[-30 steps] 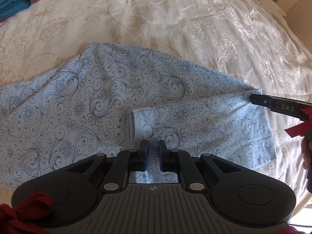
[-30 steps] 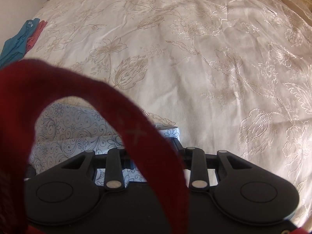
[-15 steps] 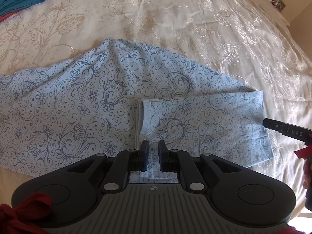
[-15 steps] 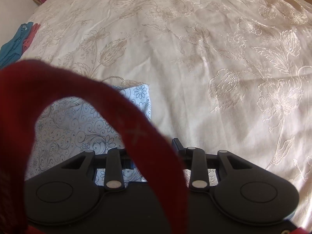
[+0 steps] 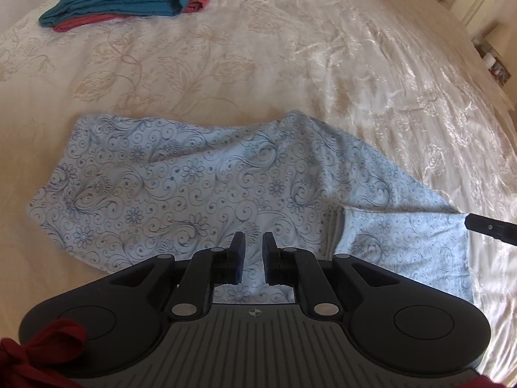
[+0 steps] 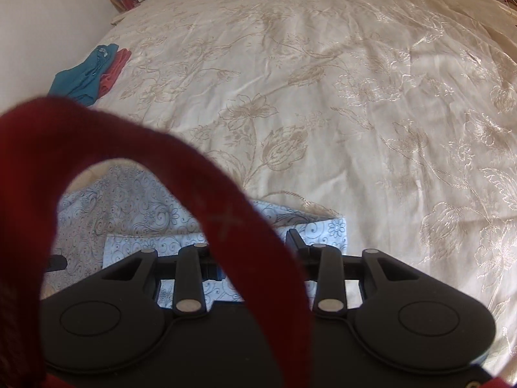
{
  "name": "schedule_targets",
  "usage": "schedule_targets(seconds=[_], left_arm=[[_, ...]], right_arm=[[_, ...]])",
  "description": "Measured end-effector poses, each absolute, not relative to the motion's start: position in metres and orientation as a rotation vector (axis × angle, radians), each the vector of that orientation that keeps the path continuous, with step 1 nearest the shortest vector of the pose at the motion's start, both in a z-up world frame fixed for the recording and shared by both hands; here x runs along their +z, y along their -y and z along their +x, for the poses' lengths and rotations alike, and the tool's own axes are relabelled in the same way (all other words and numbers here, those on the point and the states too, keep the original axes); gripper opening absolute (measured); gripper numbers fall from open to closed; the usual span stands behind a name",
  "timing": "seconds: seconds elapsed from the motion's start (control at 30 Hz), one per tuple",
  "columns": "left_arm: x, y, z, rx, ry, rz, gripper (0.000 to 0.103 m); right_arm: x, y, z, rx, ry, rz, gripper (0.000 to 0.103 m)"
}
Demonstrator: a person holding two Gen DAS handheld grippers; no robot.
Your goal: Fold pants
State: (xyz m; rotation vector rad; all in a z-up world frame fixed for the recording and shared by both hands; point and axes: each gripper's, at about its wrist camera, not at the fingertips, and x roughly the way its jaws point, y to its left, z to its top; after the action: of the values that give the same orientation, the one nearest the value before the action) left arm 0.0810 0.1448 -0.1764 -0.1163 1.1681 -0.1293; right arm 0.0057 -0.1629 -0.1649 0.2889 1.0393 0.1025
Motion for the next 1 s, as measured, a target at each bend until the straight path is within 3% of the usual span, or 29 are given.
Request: schedule_targets(seconds=[0.1, 0.6, 1.0], left_arm=[[-0.178, -0.171, 0.086, -0.075, -1.178, -0.126, 0.016], [-0.184, -0.236, 0.099, -0.028, -1.247, -0.119, 0.016], [-0.177, -0.204, 0.113, -0.125, -1.217, -0.105, 0.016]], right_arm=[[-0.165, 0.143, 0.005, 0.133, -1.052, 0.291, 0.045], [-0.182, 0.067, 0.005, 0.188, -1.158, 0.254, 0.045], [-0.167, 0.094, 0.019, 0.094, -1.117, 0.221, 0.045]])
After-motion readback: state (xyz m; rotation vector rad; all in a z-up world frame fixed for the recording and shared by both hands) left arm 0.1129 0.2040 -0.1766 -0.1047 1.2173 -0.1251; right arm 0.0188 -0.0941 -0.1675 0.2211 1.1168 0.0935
